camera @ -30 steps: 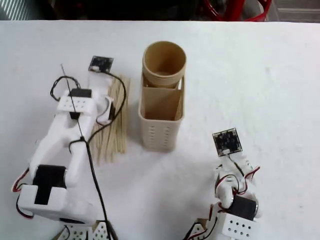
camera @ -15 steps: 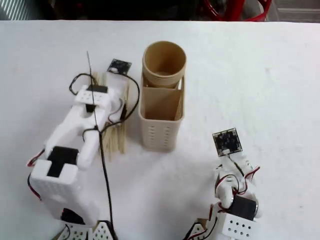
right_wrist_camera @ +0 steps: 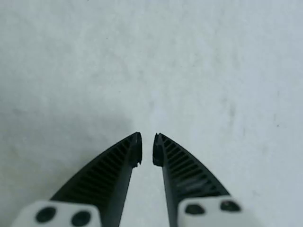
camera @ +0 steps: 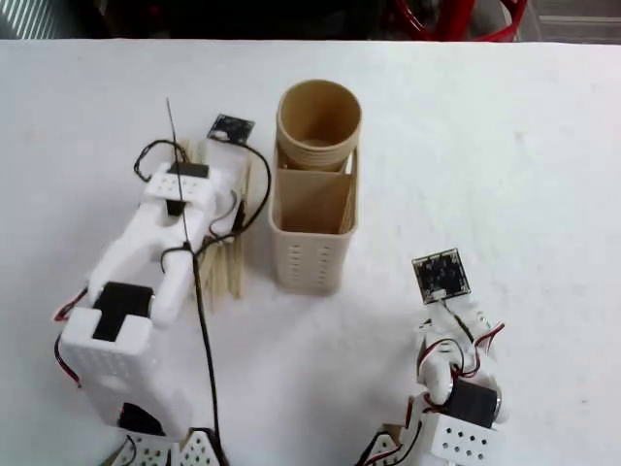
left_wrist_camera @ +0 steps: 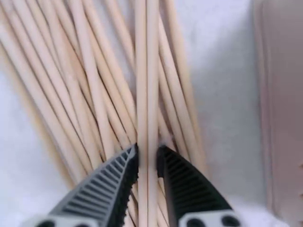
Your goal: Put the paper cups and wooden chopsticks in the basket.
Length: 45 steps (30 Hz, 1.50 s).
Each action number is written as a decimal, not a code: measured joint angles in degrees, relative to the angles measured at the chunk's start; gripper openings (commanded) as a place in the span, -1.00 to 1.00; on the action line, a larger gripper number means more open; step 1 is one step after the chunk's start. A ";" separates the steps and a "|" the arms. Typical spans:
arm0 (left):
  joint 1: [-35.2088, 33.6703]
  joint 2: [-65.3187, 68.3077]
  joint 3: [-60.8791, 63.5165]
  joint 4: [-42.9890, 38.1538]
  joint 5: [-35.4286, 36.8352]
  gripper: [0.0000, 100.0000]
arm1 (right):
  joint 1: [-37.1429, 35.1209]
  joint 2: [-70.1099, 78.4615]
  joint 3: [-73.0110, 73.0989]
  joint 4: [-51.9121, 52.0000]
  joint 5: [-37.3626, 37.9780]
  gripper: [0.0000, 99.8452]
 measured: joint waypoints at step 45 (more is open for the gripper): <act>-0.09 -41.32 -7.21 11.87 1.76 -0.92 | 0.00 0.00 0.00 0.00 0.00 -0.89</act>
